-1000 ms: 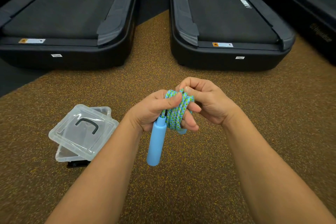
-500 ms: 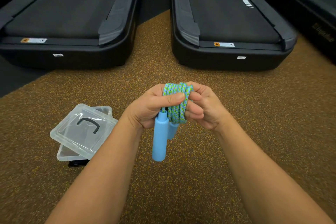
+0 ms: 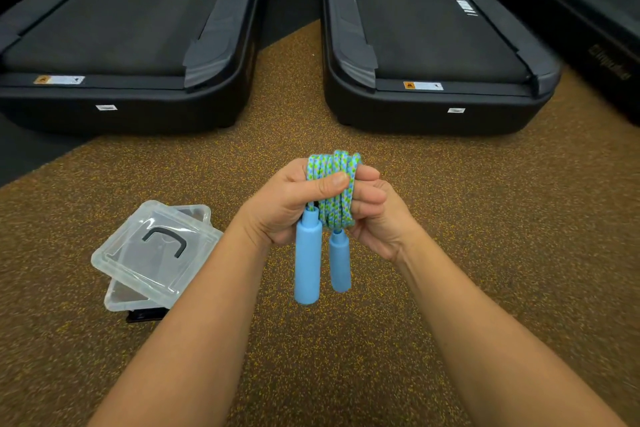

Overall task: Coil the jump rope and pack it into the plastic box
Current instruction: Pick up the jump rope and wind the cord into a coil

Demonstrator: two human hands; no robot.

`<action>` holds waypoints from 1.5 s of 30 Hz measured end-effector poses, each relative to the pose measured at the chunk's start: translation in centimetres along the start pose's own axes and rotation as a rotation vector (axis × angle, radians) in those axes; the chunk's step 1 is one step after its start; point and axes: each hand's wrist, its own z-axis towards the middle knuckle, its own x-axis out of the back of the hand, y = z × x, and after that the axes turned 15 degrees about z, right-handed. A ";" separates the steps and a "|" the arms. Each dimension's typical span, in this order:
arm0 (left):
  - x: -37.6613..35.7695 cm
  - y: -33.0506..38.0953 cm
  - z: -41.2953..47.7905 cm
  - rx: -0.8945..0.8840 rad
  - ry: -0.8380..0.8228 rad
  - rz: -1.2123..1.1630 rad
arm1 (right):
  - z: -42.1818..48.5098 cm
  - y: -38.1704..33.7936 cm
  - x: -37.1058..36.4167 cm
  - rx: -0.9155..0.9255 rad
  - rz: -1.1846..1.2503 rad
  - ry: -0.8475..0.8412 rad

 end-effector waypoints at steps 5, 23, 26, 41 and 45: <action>0.1 0.0 0.0 -0.024 0.038 -0.030 | -0.2 -0.2 0.4 -0.019 -0.070 -0.089; 0.6 -0.8 0.8 -0.083 0.255 0.073 | -0.1 -0.4 0.9 -0.165 0.040 -0.246; 0.5 -0.7 1.1 -0.076 0.255 0.068 | -0.1 -0.4 1.0 -0.148 0.048 -0.235; 0.1 -1.4 1.9 -0.096 0.383 0.066 | -0.1 0.4 -0.1 -0.039 0.104 -0.103; 0.4 -1.4 1.7 -0.095 0.356 0.061 | -0.2 0.5 -0.3 -0.064 0.156 -0.089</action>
